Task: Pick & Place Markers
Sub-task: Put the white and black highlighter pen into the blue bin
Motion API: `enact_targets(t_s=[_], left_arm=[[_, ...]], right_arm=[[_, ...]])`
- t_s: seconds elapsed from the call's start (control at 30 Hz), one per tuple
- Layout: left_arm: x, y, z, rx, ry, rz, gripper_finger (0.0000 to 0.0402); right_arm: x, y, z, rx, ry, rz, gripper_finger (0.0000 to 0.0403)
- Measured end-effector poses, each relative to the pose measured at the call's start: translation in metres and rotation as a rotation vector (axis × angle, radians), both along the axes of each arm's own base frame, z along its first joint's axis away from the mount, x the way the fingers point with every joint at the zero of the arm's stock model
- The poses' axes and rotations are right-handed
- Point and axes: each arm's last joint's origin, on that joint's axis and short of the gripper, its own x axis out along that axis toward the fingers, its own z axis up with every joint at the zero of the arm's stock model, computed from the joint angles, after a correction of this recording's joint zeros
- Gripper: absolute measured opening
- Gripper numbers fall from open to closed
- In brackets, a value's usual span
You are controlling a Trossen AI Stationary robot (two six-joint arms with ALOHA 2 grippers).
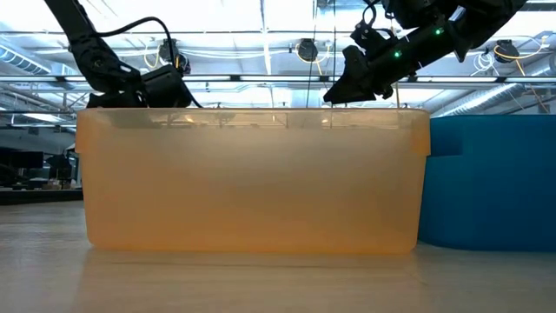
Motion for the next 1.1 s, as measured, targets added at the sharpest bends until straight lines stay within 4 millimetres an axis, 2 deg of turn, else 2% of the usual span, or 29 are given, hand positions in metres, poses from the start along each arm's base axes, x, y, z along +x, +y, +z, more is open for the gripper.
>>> enact_targets(t_s=[0.17, 0.3, 0.57, 0.77, 0.93, 1.1], left_arm=[[-0.003, -0.002, 0.006, -0.015, -0.019, -0.007, 0.0034], [-0.011, -0.007, 0.021, -0.024, -0.05, -0.029, 0.0036], [-0.018, -0.027, 0.071, 0.081, -0.259, -0.135, 0.0035], [-0.009, -0.049, 0.108, 0.246, -0.535, -0.329, 0.0035], [0.007, -0.068, 0.129, 0.401, -0.755, -0.52, 0.0035], [0.023, -0.083, 0.139, 0.515, -0.924, -0.674, 0.0035]], right_arm=[[0.0, 0.0, 0.0, 0.0, 0.001, 0.0, 0.0155], [0.0, 0.0, 0.0, 0.0, 0.001, 0.0, 0.0155], [0.0, 0.0, 0.0, 0.0, 0.0, 0.0, 0.0155], [0.001, 0.0, 0.001, -0.001, -0.014, 0.004, 0.0155], [0.016, 0.004, -0.006, 0.013, -0.069, 0.213, 0.0155], [0.037, 0.017, -0.015, -0.076, -0.145, 0.389, 0.0169]])
